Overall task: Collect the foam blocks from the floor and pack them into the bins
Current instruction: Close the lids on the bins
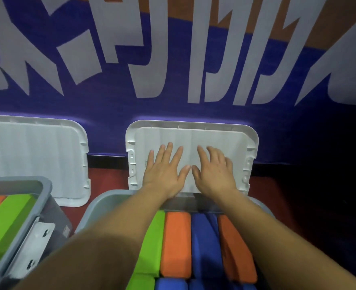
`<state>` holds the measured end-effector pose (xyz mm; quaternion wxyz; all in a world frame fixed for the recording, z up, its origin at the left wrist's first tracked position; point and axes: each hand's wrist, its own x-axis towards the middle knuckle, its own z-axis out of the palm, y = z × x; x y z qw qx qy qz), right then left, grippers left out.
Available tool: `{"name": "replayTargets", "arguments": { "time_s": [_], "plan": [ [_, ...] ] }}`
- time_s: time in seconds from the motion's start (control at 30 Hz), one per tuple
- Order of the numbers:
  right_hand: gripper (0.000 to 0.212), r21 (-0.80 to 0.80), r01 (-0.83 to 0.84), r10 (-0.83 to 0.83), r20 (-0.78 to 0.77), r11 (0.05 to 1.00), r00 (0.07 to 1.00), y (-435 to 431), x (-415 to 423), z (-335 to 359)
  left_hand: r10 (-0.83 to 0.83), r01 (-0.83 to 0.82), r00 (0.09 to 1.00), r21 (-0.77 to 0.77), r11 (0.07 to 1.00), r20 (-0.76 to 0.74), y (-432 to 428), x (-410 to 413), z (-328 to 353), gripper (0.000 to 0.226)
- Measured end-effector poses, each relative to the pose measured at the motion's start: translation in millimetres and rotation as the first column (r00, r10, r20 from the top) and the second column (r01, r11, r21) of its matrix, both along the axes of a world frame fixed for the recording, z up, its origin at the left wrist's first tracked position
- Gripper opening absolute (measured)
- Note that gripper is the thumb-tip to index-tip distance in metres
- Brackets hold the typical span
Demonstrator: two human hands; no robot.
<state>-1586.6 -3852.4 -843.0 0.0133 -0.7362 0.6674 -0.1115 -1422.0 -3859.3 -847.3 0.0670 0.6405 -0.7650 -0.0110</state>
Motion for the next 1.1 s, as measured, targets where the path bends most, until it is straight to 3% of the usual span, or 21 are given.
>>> {"name": "replayTargets", "arguments": {
  "time_s": [0.2, 0.63, 0.77, 0.9, 1.0, 1.1],
  "plan": [
    [0.074, 0.11, 0.102, -0.092, -0.093, 0.989, 0.991, -60.8, 7.9, 1.6, -0.012, 0.012, 0.998, -0.001, 1.0, 0.065, -63.2, 13.0, -2.1, 0.072],
    [0.09, 0.168, 0.149, -0.137, -0.08, 0.974, 0.987, -137.2, -3.2, 7.8, -0.059, 0.066, 0.986, -0.043, 0.997, 0.156, -148.6, 16.9, 7.8, 0.076],
    [0.082, 0.052, 0.144, -0.136, -0.132, 0.988, 0.982, -142.7, -4.1, 3.1, -0.063, 0.072, 0.985, -0.048, 0.996, 0.162, -156.1, 19.5, 5.2, 0.077],
    [0.07, -0.068, 0.148, -0.157, -0.16, 0.987, 0.975, -135.4, -2.1, 8.5, -0.126, 0.158, 0.977, -0.184, 0.97, 0.172, -148.3, 16.4, 10.9, 0.068],
    [0.065, -0.083, 0.101, -0.114, -0.177, 0.991, 0.978, -114.9, -10.9, 20.1, -0.14, 0.18, 0.974, -0.235, 0.955, 0.177, -142.4, 15.2, 25.3, 0.062],
    [0.07, 0.036, 0.021, -0.014, -0.193, 0.999, 0.981, -92.7, -16.4, 36.0, -0.143, 0.17, 0.973, -0.143, 0.975, 0.179, -131.3, 19.7, 33.6, 0.073]
  ]
}}
